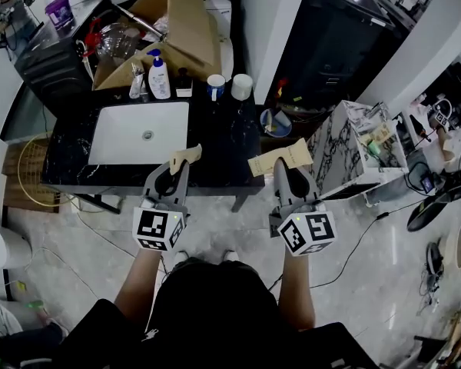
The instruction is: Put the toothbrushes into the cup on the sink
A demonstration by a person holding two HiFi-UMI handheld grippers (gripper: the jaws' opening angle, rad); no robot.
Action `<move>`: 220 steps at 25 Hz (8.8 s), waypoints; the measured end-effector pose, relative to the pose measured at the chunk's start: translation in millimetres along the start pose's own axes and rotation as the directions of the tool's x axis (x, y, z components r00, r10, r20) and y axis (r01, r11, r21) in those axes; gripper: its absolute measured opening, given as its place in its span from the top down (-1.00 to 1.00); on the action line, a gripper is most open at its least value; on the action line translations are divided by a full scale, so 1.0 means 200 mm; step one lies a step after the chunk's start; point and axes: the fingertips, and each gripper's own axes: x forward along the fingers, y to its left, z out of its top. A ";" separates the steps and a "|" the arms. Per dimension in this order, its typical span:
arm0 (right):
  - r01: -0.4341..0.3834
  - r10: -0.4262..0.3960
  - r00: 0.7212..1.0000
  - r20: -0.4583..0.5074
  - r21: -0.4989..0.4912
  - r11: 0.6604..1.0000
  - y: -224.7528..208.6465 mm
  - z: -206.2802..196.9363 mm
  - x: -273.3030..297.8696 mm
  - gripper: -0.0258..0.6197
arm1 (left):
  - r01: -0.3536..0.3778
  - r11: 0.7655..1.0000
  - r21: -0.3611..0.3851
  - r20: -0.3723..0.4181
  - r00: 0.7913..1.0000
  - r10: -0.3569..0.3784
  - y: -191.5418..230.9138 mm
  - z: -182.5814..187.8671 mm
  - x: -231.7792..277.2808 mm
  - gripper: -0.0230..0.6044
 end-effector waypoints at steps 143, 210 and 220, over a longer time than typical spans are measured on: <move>0.049 -0.052 0.990 -0.134 -0.025 0.998 -0.76 -0.39 1.57 0.84 | 0.160 0.977 0.144 -0.180 0.975 -0.133 0.50 -0.43 1.87 0.82; 0.028 -0.040 0.993 -0.112 -0.106 0.994 -0.82 -0.30 1.66 0.84 | 0.067 0.995 0.079 -0.199 0.979 -0.050 0.57 -0.44 1.56 0.92; -0.010 -0.003 0.993 -0.121 -0.111 0.994 -0.86 -0.35 1.80 0.84 | -0.032 0.996 0.087 -0.211 0.976 0.050 0.66 -0.47 1.46 0.92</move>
